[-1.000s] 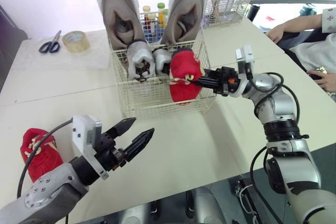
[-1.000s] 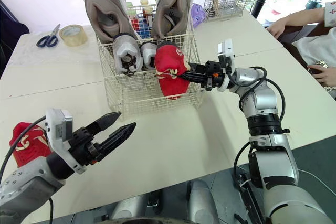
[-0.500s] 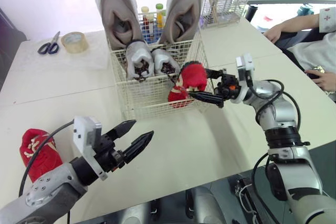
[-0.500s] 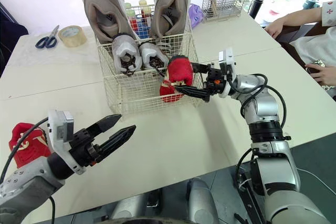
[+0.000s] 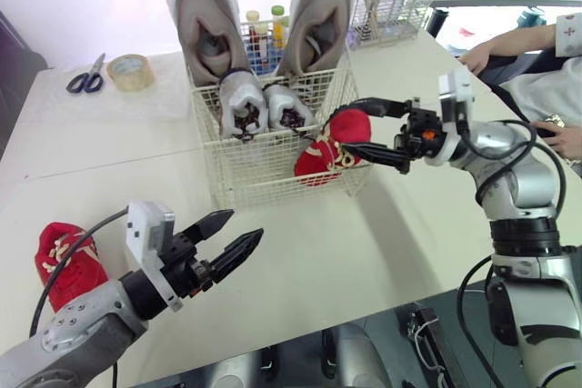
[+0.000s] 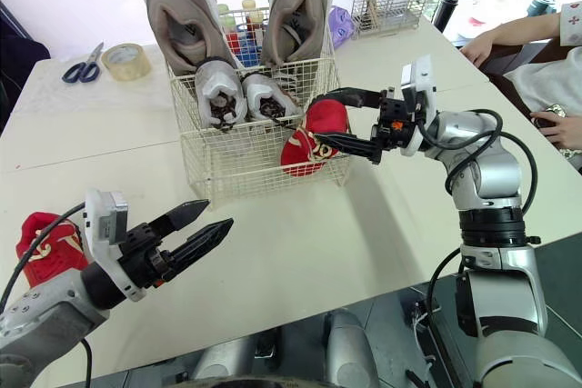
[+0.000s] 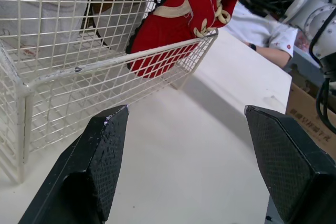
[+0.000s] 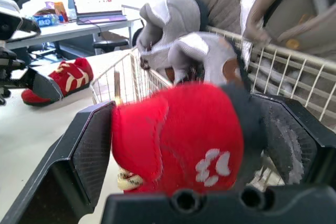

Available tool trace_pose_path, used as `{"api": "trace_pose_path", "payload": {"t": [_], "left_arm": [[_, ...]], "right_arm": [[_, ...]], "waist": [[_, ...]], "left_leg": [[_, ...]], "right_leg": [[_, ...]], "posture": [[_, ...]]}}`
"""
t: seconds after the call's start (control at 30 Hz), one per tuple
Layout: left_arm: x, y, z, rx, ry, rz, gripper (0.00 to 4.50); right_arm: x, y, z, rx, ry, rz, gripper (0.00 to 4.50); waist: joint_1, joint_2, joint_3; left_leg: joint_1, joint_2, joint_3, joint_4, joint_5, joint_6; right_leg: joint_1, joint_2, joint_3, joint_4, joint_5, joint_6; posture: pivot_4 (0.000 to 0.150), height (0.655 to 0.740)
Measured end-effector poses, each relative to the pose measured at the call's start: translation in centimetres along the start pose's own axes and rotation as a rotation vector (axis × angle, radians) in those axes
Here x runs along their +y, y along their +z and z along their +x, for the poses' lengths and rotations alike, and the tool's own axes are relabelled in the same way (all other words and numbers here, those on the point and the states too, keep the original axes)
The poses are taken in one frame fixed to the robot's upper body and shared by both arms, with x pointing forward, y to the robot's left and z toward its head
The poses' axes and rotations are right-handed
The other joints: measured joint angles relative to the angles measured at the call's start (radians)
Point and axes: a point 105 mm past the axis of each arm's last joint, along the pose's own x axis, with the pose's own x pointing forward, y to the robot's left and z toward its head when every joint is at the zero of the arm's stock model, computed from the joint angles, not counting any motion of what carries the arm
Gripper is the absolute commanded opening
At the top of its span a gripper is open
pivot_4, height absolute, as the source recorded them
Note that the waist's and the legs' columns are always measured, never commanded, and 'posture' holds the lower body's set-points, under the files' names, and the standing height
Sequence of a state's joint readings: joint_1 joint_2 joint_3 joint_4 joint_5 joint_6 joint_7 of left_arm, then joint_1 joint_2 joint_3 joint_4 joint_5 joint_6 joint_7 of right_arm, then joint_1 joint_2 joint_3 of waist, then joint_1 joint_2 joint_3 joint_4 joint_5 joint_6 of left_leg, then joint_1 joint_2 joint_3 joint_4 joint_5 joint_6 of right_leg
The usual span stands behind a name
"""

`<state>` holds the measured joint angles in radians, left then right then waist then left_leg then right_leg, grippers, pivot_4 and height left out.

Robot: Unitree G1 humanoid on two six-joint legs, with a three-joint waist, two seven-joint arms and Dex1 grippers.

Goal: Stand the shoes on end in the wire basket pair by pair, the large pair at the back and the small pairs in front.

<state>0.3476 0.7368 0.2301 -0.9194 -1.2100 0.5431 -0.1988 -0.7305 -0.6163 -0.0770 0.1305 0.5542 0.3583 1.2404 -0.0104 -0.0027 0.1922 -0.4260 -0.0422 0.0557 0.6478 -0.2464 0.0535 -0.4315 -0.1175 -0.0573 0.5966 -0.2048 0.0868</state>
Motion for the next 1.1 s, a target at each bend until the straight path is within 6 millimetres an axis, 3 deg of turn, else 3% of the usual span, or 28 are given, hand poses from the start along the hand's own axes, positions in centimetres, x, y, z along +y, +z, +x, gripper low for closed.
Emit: {"api": "trace_pose_path", "payload": {"t": [0.43,0.53,0.6,0.67,0.73,0.77,0.83,0.93,1.0,1.1], "left_arm": [[0.6,-0.1,-0.5,0.003,0.029,-0.010,3.68],[0.6,0.6,-0.9,-0.024,0.021,-0.050,4.47],[0.6,1.4,-1.6,-0.031,0.018,-0.079,4.47],[1.0,2.8,-2.9,-0.038,0.049,-0.078,4.47],[2.3,4.3,-4.8,-0.037,0.148,-0.054,4.47],[3.2,4.9,-5.8,-0.036,0.205,-0.039,4.47],[6.2,6.5,-9.2,-0.021,0.394,0.001,4.47],[11.0,9.4,-16.9,-0.070,0.718,0.005,4.47],[12.2,9.4,-20.0,-0.062,0.812,-0.033,4.47],[13.2,6.9,-23.4,0.049,0.865,-0.152,4.47]], "right_arm": [[-1.2,4.6,0.2,-0.037,0.018,-0.103,4.43],[-1.2,5.5,0.5,-0.059,0.036,-0.095,4.50],[-1.1,7.5,1.0,-0.106,0.071,-0.090,4.50],[-0.7,11.0,1.5,-0.178,0.123,-0.112,4.50],[0.3,13.6,2.3,-0.201,0.175,-0.137,4.50],[0.8,14.0,2.7,-0.189,0.189,-0.135,4.50],[2.0,13.1,4.0,-0.093,0.244,-0.094,4.50],[5.5,10.5,6.1,0.067,0.441,-0.082,4.50],[6.6,9.7,6.7,0.103,0.506,-0.078,4.50],[7.8,8.1,7.9,0.141,0.558,-0.125,4.50]], "waist": [[0.000,0.000,0.000],[-0.001,0.000,0.000],[-0.005,0.001,0.001],[-0.007,0.002,0.001],[-0.008,0.002,0.001],[-0.007,0.002,0.001],[-0.010,0.002,0.001],[-0.012,0.003,0.002],[-0.007,0.002,0.001],[-0.004,-0.002,-0.001]], "left_leg": [[0.000,0.000,0.000,0.000,0.000,0.000],[-0.001,0.000,0.000,0.000,0.000,0.000],[-0.002,0.000,0.000,0.000,0.000,0.000],[-0.002,0.001,0.000,-0.002,0.000,0.000],[-0.002,0.002,0.000,-0.003,0.000,-0.001],[-0.002,0.002,0.000,-0.004,0.000,-0.001],[-0.002,0.002,0.000,-0.005,0.000,-0.001],[-0.002,0.002,0.002,-0.005,0.000,0.000],[-0.003,0.002,0.003,-0.005,-0.001,0.000],[-0.003,0.002,0.004,-0.004,-0.002,0.001]], "right_leg": [[0.000,0.000,0.000,0.000,0.000,0.000],[-0.001,0.000,0.000,0.000,0.000,0.000],[-0.004,0.000,0.000,0.001,0.000,0.000],[-0.005,0.000,0.000,0.001,0.000,0.000],[-0.009,0.001,0.000,0.001,0.000,0.000],[-0.010,0.001,0.000,0.001,0.000,-0.001],[-0.011,0.001,0.000,0.001,0.000,-0.001],[-0.013,0.000,-0.001,0.001,-0.001,0.000],[-0.012,-0.001,-0.002,0.000,-0.001,0.000],[-0.012,-0.001,-0.002,-0.002,0.000,-0.001]], "posture": [[0.150,0.7400],[0.150,0.7400],[0.150,0.7400],[0.150,0.7400],[0.150,0.7400],[0.150,0.7400],[0.150,0.7400],[0.150,0.7400],[0.150,0.7400],[0.150,0.7400]]}}
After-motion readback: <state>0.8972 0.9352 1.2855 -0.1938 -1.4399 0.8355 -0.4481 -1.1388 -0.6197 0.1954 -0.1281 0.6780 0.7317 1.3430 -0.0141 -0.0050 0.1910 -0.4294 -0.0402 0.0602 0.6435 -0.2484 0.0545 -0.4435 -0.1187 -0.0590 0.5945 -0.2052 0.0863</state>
